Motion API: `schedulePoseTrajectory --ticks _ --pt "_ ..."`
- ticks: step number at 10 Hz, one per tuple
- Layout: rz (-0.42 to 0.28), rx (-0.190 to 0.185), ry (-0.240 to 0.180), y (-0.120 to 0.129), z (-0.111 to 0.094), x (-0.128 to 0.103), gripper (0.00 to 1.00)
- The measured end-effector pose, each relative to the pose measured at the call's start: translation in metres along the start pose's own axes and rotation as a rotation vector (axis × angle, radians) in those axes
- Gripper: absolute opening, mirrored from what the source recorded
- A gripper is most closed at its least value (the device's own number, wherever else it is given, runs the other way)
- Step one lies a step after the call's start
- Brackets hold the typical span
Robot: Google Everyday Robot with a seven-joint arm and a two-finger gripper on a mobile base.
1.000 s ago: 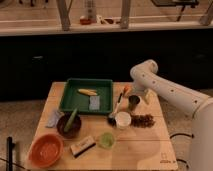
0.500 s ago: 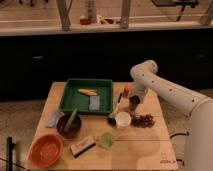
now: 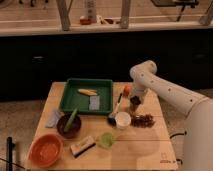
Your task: Stack cups on top of each other
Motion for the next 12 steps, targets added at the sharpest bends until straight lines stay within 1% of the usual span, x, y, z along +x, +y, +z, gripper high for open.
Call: schedulePoseTrajectory --ticks 2,5,10,12 --pt "-0.008 -0.005 0.003 0.000 -0.003 -0.001 0.00" --pt "-0.027 -0.002 0.017 -0.007 -0.017 -0.004 0.00" --pt "-0.038 0.004 0.055 -0.008 -0.062 -0.006 0.00" --pt "-0.040 0.004 0.062 -0.008 -0.073 -0.007 0.00"
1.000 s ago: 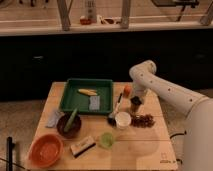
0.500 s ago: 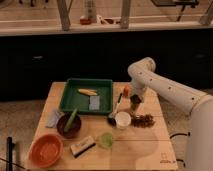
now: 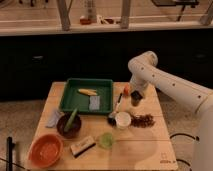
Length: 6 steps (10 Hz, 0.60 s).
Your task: Stack cups on top of each other
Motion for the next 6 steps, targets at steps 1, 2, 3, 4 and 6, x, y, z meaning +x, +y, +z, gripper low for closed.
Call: schedulePoseTrajectory --ticks 1,2,3,4,6 --pt "-0.003 -0.001 0.002 0.000 -0.006 -0.001 0.00" --pt "-0.008 -0.001 0.000 -0.002 -0.007 -0.003 0.00" --pt "-0.014 0.000 -0.002 -0.003 -0.013 -0.006 0.00" --pt "-0.018 -0.002 -0.005 -0.003 -0.016 -0.008 0.00" --pt "-0.027 0.001 -0.009 -0.004 -0.024 -0.013 0.00"
